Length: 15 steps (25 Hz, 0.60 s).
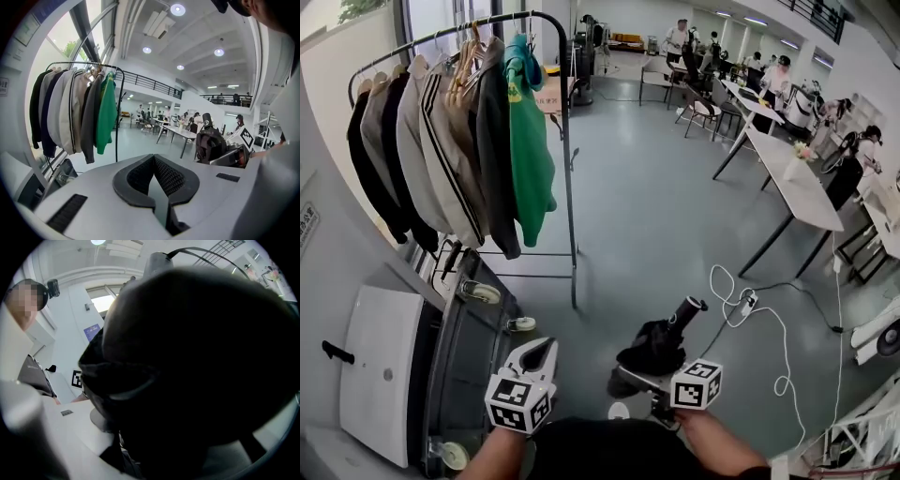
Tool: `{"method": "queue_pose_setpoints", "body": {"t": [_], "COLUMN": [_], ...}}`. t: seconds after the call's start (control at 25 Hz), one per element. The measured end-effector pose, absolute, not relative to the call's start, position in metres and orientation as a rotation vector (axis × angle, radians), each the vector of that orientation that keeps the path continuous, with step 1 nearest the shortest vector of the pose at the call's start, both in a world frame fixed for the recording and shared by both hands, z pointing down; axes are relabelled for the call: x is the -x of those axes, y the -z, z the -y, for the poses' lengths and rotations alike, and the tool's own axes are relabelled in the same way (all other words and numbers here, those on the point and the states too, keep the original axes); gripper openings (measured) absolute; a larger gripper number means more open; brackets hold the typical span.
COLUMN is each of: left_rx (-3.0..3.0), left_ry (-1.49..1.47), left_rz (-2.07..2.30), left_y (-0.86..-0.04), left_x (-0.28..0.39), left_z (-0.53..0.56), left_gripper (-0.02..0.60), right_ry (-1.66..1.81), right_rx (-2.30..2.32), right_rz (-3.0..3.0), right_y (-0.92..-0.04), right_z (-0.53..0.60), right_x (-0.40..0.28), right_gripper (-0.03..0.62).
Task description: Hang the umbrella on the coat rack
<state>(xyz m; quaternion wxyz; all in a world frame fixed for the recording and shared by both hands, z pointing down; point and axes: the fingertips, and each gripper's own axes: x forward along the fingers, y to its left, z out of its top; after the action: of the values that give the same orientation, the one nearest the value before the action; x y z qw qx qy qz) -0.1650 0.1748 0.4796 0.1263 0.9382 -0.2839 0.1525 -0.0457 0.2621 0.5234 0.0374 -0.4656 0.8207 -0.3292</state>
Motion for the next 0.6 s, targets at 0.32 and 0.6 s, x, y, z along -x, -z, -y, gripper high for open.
{"method": "queue_pose_setpoints", "body": {"t": [0.32, 0.6], "left_rx": [-2.640, -2.653], "left_ry": [-0.382, -0.389], "left_rz": [0.859, 0.877], "left_y": [-0.485, -0.484], "left_x": [0.129, 0.084], "left_z": [-0.178, -0.190], "left_gripper": [0.015, 0.015], "right_ry": [0.977, 0.971], "right_rx": [1.430, 1.424], "right_rz": [-2.583, -2.636], "right_y": [-0.524, -0.530], "right_z": [-0.268, -0.279], "right_x": [0.005, -0.035], "right_gripper": [0.252, 0.252]}}
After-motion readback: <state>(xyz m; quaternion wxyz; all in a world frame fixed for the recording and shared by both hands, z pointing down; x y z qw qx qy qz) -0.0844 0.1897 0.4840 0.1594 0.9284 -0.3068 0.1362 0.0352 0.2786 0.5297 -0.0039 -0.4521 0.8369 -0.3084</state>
